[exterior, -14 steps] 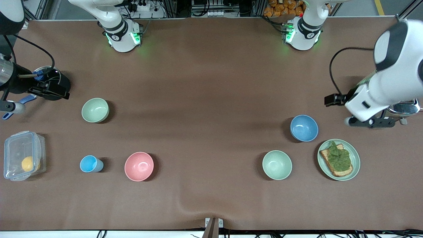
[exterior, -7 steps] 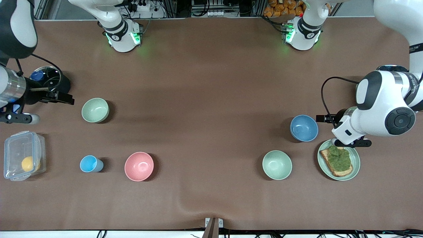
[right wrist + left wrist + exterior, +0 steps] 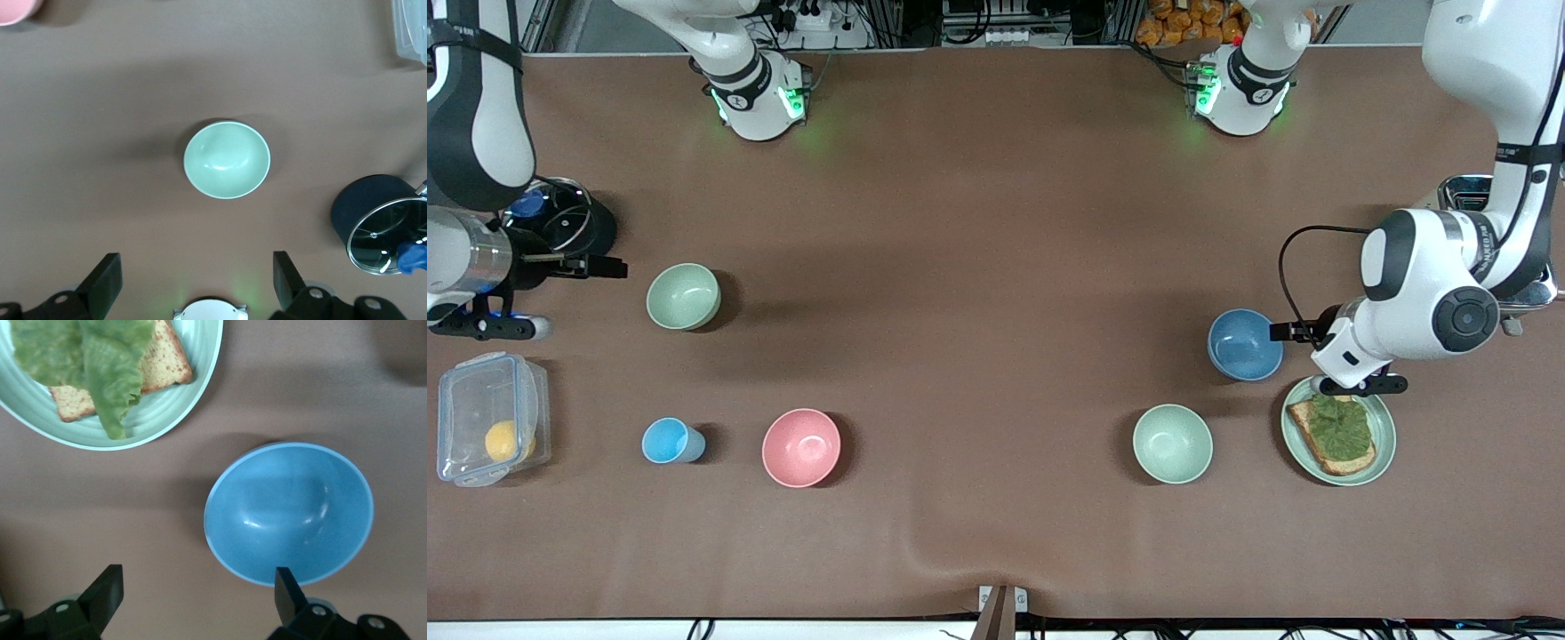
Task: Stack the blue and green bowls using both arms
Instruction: 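Grasp the blue bowl rim with the left gripper while the right grasps the green bowl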
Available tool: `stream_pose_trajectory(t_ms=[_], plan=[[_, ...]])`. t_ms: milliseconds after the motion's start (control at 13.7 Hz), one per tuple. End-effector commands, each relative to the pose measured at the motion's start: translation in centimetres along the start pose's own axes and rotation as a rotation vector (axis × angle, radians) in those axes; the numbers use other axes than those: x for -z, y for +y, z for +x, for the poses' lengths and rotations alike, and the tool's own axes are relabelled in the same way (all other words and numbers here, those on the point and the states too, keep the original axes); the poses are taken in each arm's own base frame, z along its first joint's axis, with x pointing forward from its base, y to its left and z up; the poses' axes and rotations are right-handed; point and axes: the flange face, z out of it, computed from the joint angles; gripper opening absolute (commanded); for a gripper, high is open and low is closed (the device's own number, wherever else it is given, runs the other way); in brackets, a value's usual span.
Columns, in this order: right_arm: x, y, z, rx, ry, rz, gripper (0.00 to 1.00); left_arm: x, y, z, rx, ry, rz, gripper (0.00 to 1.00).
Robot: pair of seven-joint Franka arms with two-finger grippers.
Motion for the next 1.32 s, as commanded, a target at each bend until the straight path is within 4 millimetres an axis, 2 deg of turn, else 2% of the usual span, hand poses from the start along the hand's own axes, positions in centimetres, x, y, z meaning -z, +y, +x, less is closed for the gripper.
stream_pose_trajectory(t_ms=[0,146,293,512,659,732,805,878,951,1244], plan=[[-3.6,0.8,-3.0,-0.005,0.048,0.009,1.0,-1.2,-1.2,-0.6,-0.014,0.043,0.01,1.0],[-6.7,0.9,-4.1,-0.013,0.082,0.024,1.0,-3.1,-1.4,0.1,-0.014,0.049,0.006,1.0],[-10.3,3.4,-4.6,-0.027,0.102,0.043,1.0,-5.0,-1.3,0.8,-0.015,0.059,-0.003,1.0],[-13.0,6.5,-4.4,-0.019,0.12,0.1,1.0,-7.2,-0.9,1.3,-0.021,0.039,-0.01,1.0],[-15.5,6.9,-4.6,-0.032,0.139,0.097,0.93,-7.9,-0.9,1.4,-0.021,0.037,-0.013,0.99],[-16.3,7.0,-4.5,-0.039,0.142,0.098,0.89,-7.8,-0.9,1.5,-0.013,0.048,-0.014,0.47],[-17.1,7.2,-4.3,-0.045,0.139,0.098,0.88,-7.8,-0.7,1.6,-0.009,0.05,-0.014,0.13],[-17.8,7.8,-4.1,-0.057,0.135,0.099,0.82,-7.9,-0.7,1.6,-0.005,0.048,-0.015,0.03],[-18.7,8.4,-3.9,-0.071,0.135,0.103,0.79,-7.8,-0.8,1.6,-0.002,0.049,-0.016,0.0],[-22.8,8.6,-3.7,-0.086,0.178,0.089,0.77,-7.9,-0.7,1.5,-0.002,0.046,-0.016,0.0]])
